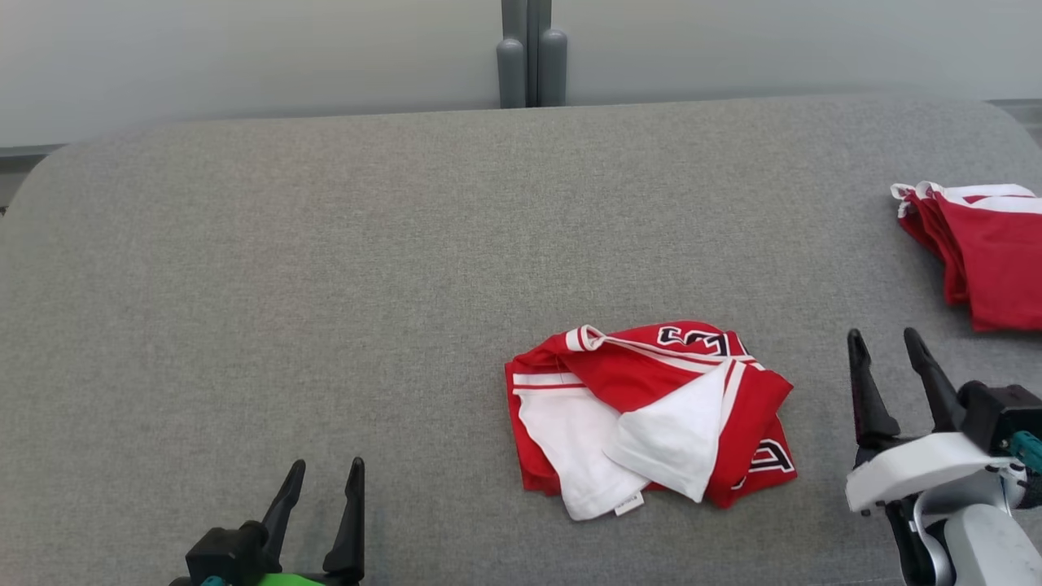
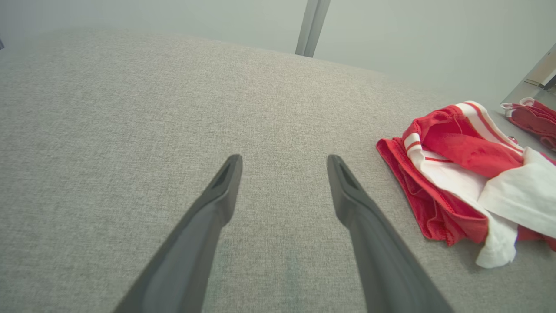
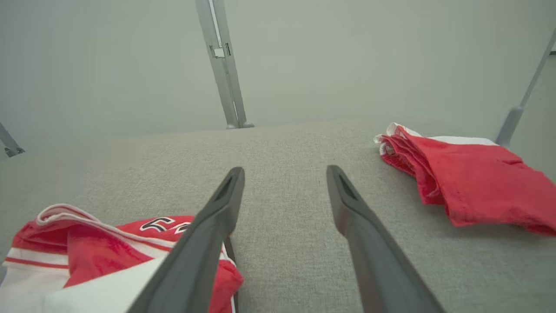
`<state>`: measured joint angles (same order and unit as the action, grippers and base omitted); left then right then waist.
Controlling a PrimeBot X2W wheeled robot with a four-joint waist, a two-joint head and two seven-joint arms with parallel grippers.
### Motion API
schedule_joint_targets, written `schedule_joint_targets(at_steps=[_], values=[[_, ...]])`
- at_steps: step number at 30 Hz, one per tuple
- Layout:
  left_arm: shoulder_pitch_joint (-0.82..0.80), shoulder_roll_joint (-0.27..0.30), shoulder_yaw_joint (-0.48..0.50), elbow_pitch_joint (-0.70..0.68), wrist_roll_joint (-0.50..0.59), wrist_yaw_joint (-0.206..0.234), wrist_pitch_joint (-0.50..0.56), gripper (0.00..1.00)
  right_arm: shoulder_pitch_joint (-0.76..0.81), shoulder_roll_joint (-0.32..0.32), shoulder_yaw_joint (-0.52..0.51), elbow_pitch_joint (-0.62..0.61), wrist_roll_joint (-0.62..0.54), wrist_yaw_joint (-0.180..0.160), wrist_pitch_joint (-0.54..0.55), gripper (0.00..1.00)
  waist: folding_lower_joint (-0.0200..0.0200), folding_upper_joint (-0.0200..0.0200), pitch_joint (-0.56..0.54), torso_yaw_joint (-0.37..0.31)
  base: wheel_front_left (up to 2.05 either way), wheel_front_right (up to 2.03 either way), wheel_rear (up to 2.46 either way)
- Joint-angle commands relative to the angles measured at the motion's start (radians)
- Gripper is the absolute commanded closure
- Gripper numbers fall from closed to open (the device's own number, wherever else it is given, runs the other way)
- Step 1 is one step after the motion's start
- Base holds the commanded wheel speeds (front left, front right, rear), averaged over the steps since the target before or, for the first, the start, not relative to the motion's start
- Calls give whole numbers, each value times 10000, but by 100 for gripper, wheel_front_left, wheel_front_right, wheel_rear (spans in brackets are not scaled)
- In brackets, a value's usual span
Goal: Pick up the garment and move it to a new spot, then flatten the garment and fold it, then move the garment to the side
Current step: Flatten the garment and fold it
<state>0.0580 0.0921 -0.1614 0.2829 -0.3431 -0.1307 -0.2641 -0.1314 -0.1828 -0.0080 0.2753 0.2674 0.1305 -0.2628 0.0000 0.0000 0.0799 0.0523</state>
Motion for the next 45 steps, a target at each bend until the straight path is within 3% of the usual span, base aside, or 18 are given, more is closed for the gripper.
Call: schedule_joint_targets(at_steps=[1, 14, 26, 32, 45], values=[[-25, 84, 2, -26, 70, -2, 5, 0, 110, 19, -152, 306, 18, 1, -21, 100, 0, 0, 183, -106, 0, 0, 0], [-336, 504, -7, 53, 65, -2, 5, 0, -650, 720, 287, 2726, 349, 0, -23, 100, 0, 0, 481, -208, 0, 0, 0], [-381, 365, -236, 211, -6, -2, 5, 0, -1183, 904, 1386, 3727, 439, 0, -24, 100, 0, 0, 260, 181, 0, 0, 0], [-402, 251, -191, 228, -13, -2, 5, 0, -1258, 979, 1846, 3503, 404, 0, -22, 100, 0, 0, 78, 558, 0, 0, 0], [-44, -45, -170, 336, -23, -2, 5, 0, -1243, 1024, 4526, 3692, 543, 0, -24, 100, 0, 0, -601, 1774, 0, 0, 0]])
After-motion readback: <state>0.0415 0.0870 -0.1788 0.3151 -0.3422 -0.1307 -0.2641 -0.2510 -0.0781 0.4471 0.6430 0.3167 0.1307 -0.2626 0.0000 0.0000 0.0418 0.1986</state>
